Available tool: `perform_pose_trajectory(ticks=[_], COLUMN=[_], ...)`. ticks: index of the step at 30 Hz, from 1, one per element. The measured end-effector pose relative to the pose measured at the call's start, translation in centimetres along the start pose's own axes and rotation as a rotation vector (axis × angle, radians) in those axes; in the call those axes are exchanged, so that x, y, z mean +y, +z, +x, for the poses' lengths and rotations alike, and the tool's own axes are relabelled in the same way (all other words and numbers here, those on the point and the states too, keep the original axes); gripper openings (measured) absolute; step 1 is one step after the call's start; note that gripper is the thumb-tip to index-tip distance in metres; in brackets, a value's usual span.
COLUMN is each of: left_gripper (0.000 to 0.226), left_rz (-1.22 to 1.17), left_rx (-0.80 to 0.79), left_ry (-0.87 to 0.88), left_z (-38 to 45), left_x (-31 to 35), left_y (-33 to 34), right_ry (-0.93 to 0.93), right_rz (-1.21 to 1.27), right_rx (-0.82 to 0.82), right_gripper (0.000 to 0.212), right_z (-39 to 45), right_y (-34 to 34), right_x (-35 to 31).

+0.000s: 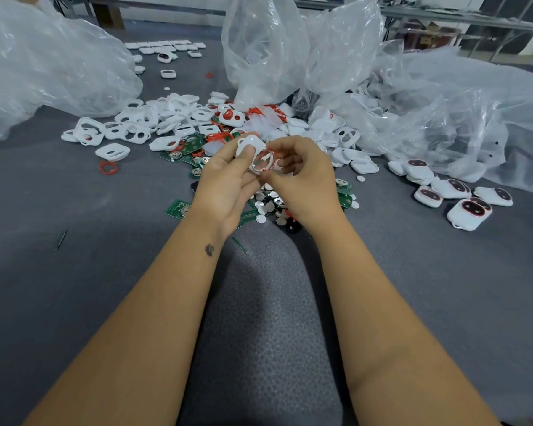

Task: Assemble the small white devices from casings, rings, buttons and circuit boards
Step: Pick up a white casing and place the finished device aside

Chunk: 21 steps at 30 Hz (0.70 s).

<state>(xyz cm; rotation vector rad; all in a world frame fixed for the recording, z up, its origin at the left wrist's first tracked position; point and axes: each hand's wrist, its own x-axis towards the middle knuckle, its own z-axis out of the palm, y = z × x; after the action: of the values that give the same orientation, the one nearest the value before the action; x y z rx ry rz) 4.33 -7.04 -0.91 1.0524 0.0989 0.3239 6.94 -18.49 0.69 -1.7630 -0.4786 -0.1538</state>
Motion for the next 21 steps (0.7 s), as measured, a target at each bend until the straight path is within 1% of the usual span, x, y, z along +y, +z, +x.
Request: perform_pose_trajectory(ticks=[3, 5, 10, 15, 21], left_gripper=[0.021, 0.021, 0.017, 0.014, 0.014], left_rz=[0.004, -0.003, 0.011, -0.002, -0.045], left_rx=[0.001, 0.002, -0.025, -0.006, -0.004], left_ry=[0.027, 0.032, -0.017, -0.058, -0.092], left_z=[-0.06, -0.08, -0.19, -0.21, -0.27], left_x=[-0.16, -0.19, -0.24, -0.12, 0.14], left_y=[0.23, 0.35, 0.42, 0.58, 0.41], right_ry=[-0.031, -0.041, -0.080, -0.083, -0.046], right_rz=[-0.021, -0.017, -0.040, -0.046, 0.033], right_rx=[0.060, 0.072, 0.111, 0.093, 0.073], right_gripper=[0.038, 0.037, 0.034, 0.040, 0.043], right_z=[0.04, 0.09, 0.24, 0.22, 0.20], right_y=[0.15, 0.19, 0.15, 0.16, -0.03], right_x=[0.20, 0.32, 0.42, 0.36, 0.27])
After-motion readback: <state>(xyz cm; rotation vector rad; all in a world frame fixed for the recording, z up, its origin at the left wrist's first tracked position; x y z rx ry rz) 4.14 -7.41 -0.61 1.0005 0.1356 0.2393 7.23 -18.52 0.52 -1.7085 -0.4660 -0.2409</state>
